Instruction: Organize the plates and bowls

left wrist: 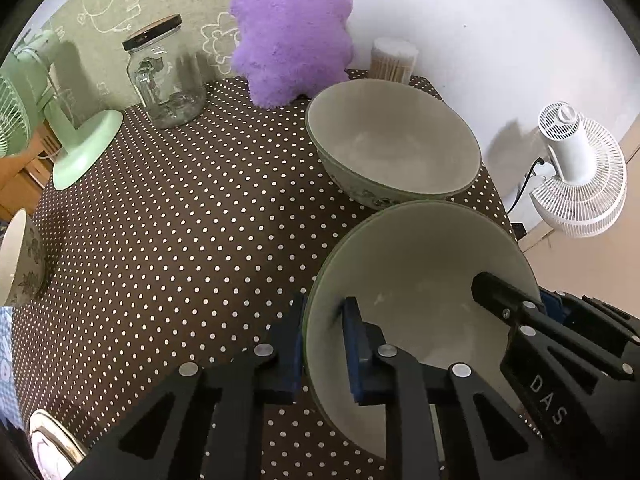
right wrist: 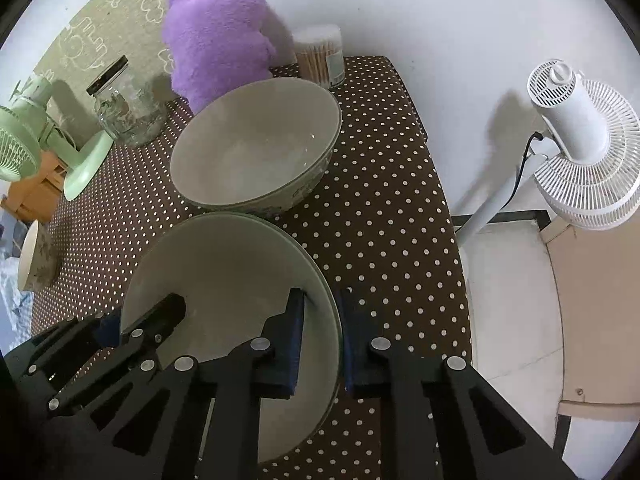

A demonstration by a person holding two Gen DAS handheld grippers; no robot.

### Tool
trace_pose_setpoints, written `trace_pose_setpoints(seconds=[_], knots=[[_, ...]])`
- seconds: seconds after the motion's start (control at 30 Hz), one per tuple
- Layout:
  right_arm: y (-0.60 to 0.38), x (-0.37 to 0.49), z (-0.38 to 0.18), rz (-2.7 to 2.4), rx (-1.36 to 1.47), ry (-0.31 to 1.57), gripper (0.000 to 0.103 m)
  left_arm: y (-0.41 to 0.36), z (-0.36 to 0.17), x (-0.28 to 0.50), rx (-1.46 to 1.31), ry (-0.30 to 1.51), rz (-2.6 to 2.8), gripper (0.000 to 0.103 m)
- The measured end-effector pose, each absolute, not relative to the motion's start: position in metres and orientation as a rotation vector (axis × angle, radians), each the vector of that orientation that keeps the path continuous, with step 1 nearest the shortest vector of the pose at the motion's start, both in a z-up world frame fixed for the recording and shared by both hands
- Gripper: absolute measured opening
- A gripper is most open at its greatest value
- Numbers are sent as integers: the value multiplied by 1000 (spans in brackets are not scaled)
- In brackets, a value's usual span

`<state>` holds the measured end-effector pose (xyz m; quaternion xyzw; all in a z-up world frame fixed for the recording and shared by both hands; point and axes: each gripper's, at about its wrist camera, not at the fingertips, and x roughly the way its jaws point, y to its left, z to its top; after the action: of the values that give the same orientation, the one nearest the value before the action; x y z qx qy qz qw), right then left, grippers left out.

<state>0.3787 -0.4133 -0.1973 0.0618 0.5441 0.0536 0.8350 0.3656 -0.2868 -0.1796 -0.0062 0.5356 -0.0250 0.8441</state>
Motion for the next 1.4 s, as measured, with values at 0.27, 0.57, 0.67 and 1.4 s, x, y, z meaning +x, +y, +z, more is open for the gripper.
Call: trace_pose_setpoints(seconds=[0.27, 0.57, 0.67, 1.4], knots=[[-413, 355, -184, 99, 133, 1141, 19, -277, -164, 341, -21, 1116, -68, 15], [-398, 321, -154, 105, 124, 1109, 19, -259, -139, 303, -33, 1086, -62, 15], [-389, 304, -146, 105, 121, 1103, 19, -251, -133, 287, -37, 1074, -62, 15], [-311, 179, -138, 123, 95, 1094, 19, -169, -135, 173, -87, 1063, -46, 16]])
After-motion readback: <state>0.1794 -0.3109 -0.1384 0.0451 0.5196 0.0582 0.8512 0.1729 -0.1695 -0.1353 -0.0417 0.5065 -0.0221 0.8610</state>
